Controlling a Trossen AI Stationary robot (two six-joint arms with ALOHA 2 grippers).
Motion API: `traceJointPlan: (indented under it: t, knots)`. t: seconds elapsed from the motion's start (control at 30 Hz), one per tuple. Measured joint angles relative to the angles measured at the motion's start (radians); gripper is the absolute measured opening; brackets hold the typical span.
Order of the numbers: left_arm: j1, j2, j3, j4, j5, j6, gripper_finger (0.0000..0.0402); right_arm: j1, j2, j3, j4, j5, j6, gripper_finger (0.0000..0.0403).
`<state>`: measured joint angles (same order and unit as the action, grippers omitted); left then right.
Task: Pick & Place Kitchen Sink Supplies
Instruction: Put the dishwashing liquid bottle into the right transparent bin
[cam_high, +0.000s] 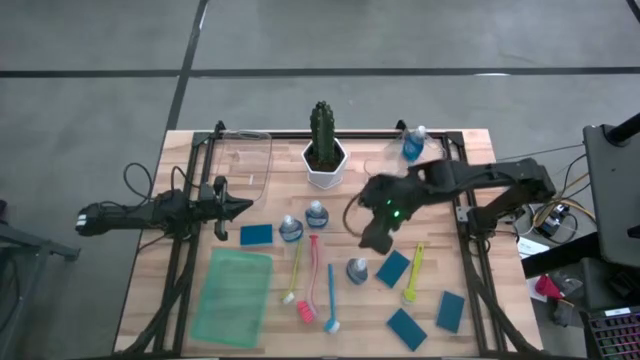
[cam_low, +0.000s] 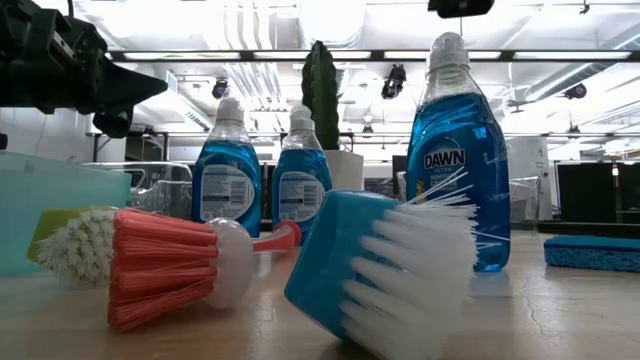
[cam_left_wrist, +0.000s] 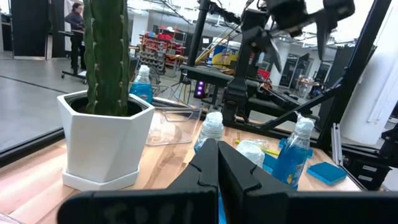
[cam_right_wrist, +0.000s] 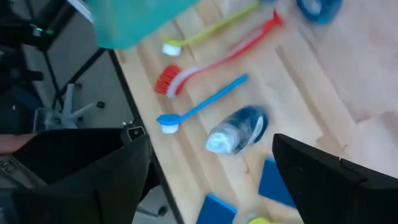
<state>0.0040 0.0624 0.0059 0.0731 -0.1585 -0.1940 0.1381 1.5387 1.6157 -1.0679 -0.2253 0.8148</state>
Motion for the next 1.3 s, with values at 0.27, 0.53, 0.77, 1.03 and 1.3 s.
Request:
traceJointPlan:
  t: [0.27, 0.53, 0.77, 1.03, 1.3]
  knots:
    - [0.0, 0.0, 0.0, -0.003, 0.0, 0.0, 0.0, 0.052, 0.132, 0.0, 0.001, 0.009, 0.134, 0.0324]
    - [-0.001, 0.0, 0.0, -0.003, 0.0, 0.0, 0.0, 0.081, 0.228, 0.0, -0.005, -0.007, 0.248, 0.0331]
    - [-0.001, 0.0, 0.0, -0.005, 0.0, 0.0, 0.0, 0.1, 0.277, 0.0, -0.011, -0.016, 0.287, 0.0327]
    - [0.0, 0.0, 0.0, -0.006, 0.0, 0.0, 0.0, 0.107, 0.302, 0.0, -0.056, -0.018, 0.29, 0.0327]
    - [0.0, 0.0, 0.0, -0.006, 0.0, 0.0, 0.0, 0.107, 0.305, 0.0, -0.053, -0.018, 0.303, 0.0316]
